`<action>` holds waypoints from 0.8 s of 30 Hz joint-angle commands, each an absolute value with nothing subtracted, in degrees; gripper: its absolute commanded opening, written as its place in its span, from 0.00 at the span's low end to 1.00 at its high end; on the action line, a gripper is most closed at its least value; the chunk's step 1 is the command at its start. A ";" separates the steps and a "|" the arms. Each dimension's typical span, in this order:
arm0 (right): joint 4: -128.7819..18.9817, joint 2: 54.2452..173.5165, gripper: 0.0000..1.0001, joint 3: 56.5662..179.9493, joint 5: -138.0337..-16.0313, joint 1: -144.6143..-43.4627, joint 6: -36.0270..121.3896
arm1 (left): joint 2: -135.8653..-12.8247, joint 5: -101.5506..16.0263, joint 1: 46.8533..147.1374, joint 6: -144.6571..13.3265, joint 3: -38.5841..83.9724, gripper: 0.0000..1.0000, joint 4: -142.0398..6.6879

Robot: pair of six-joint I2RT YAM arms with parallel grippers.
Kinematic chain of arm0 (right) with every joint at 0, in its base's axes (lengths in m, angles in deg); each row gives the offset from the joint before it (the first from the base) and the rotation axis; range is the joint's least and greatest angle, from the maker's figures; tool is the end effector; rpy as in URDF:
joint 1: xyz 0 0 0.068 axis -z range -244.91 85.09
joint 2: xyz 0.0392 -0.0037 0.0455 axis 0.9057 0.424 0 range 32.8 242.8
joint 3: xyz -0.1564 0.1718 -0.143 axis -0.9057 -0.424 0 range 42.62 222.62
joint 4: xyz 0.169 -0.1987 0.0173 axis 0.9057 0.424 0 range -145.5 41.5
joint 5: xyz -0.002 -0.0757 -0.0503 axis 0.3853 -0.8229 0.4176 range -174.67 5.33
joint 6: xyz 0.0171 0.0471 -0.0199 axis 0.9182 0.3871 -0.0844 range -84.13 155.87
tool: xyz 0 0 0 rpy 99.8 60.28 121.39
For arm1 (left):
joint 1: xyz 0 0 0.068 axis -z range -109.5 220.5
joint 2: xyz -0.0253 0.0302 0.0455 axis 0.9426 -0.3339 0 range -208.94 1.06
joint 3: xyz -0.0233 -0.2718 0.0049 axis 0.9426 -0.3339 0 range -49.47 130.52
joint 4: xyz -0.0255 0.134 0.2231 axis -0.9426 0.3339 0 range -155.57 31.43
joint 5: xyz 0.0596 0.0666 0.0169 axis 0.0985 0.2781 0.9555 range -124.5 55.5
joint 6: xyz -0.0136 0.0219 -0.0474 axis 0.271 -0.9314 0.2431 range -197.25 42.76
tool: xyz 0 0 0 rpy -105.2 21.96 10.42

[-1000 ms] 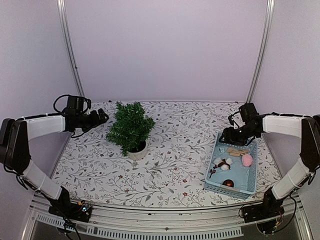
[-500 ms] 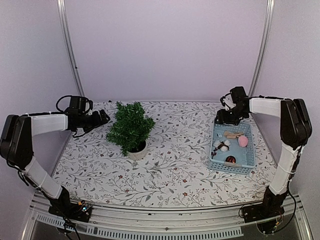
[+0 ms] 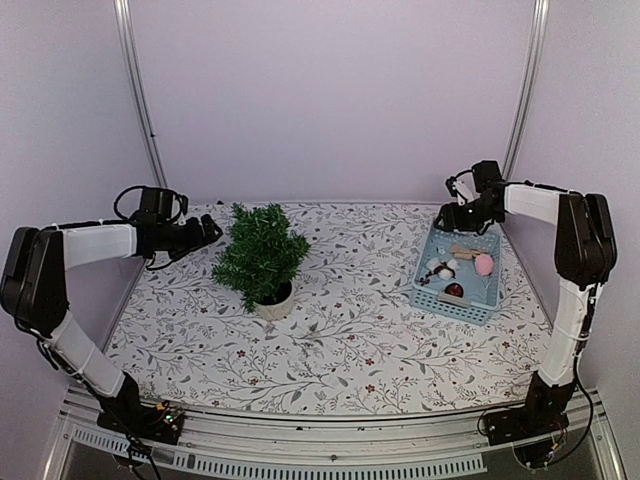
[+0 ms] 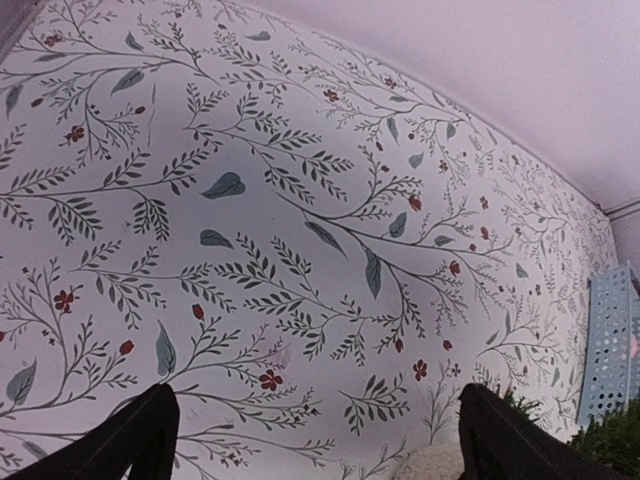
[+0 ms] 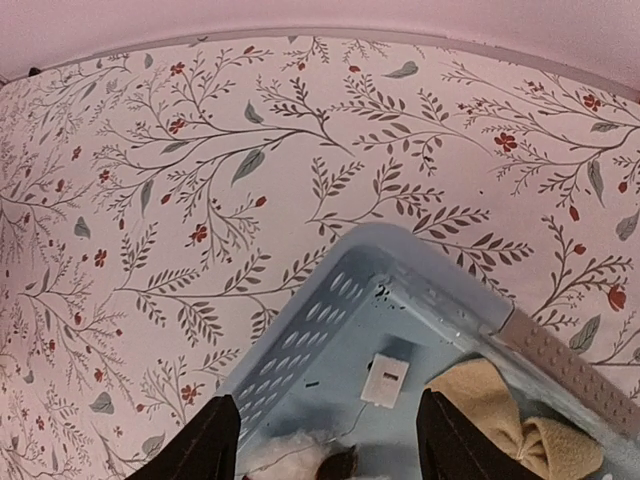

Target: Decorate the small christmas tree

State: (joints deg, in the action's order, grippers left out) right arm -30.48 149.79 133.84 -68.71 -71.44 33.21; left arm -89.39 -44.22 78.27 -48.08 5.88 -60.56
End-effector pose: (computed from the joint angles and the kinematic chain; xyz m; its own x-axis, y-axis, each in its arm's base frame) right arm 0.4508 0.0615 0.2124 -0.7559 -0.1313 -0.6414 -0.3174 0.9304 0.1835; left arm 0.3366 -0.0521 0.2154 -0.6847 -0.3913 -0.6149 -0.0829 0.8800 -0.4676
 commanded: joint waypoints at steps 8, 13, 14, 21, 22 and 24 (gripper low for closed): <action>-24.46 127.08 0.62 114.38 -68.35 -71.80 33.36 | -84.24 -47.39 79.01 -48.13 3.00 0.99 -62.05; -22.61 122.56 0.56 108.16 -66.22 -72.57 35.52 | -83.83 -48.63 79.05 -47.95 2.91 0.99 -61.87; -22.40 121.42 0.56 106.70 -65.20 -73.44 35.59 | -83.65 -48.75 79.17 -48.04 2.83 0.99 -61.80; -19.27 110.74 0.56 100.50 -62.67 -82.41 38.90 | -82.49 -49.34 79.35 -47.87 1.80 0.99 -62.12; -19.02 109.44 0.56 100.12 -64.37 -83.76 39.18 | -82.40 -49.44 79.41 -47.77 1.49 0.99 -62.27; -19.54 105.70 0.56 99.41 -66.40 -85.63 39.67 | -82.27 -49.69 79.54 -47.49 0.89 0.99 -62.96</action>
State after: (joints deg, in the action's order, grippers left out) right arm -19.90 112.37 100.47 -64.58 -82.47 37.36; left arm -83.82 -48.54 78.46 -48.03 2.18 -61.08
